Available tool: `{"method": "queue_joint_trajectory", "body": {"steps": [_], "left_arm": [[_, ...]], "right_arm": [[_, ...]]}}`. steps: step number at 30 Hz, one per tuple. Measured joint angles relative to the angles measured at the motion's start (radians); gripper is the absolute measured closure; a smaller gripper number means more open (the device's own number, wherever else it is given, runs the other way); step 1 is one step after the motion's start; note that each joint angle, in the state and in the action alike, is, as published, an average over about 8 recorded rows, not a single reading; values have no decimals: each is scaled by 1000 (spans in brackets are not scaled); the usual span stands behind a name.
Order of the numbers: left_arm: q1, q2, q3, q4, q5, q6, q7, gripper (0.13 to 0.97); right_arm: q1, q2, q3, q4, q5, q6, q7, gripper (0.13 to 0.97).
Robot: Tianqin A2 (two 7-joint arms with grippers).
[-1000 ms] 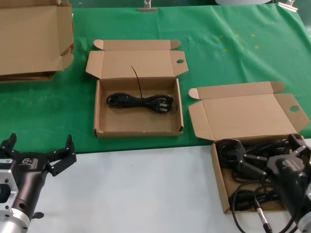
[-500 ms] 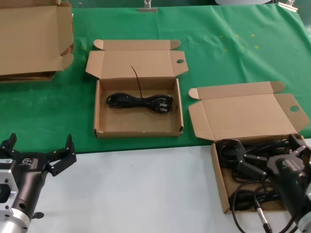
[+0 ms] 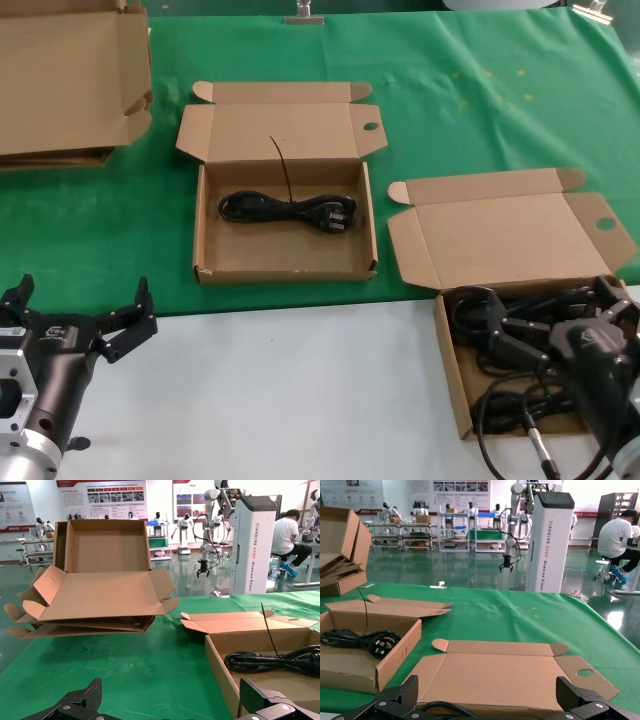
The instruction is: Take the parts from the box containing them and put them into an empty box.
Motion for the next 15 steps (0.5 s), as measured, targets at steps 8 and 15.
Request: {"method": "queue_joint_trajectory", "body": {"steps": [8,15], "left_arm": [[0,0,0,0,0,0,0,132],[0,0,0,0,0,0,0,132]], "right_arm": [[0,0,0,0,0,0,0,129],[0,0,0,0,0,0,0,129]]}}
